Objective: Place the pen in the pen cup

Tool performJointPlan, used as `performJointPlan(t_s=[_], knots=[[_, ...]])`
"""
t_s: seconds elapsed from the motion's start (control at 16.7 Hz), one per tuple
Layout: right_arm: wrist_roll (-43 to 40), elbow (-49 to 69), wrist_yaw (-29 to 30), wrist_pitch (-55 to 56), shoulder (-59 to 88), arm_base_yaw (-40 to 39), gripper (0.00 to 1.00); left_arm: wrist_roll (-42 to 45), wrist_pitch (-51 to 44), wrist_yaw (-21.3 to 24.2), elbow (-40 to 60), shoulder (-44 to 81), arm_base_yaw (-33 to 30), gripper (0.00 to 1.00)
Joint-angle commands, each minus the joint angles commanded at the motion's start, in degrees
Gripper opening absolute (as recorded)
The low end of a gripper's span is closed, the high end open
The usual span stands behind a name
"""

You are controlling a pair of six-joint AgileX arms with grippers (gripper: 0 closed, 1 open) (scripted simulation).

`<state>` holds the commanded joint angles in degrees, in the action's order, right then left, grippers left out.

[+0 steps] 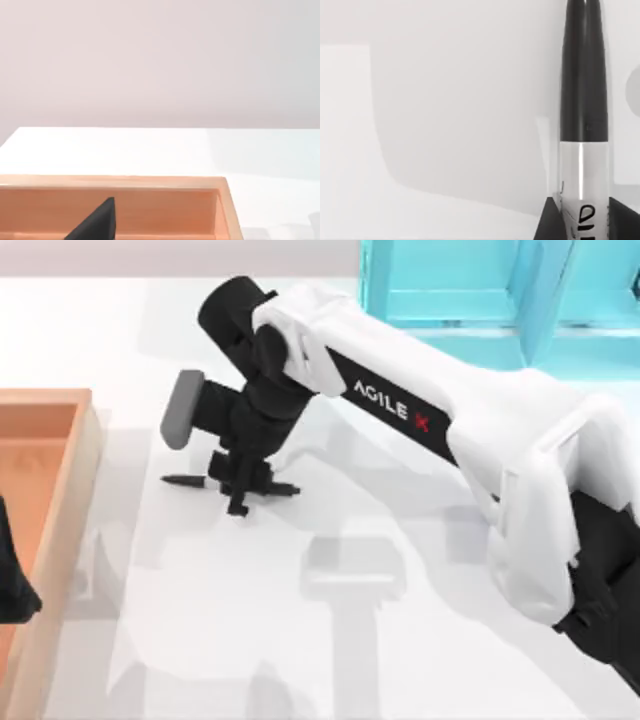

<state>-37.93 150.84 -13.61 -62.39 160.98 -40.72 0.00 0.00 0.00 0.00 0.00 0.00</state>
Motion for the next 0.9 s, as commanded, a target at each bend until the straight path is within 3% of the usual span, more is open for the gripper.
performJointPlan(t_s=[0.6,0.9], knots=[[9.93,-28.67,2.91,0.01,-31.45,-9.85,0.0,0.0,0.0,0.0,0.0,0.0,0.0,1.0],[12.08,-33.98,3.53,-0.27,-36.86,-12.43,0.0,0.0,0.0,0.0,0.0,0.0,0.0,1.0]])
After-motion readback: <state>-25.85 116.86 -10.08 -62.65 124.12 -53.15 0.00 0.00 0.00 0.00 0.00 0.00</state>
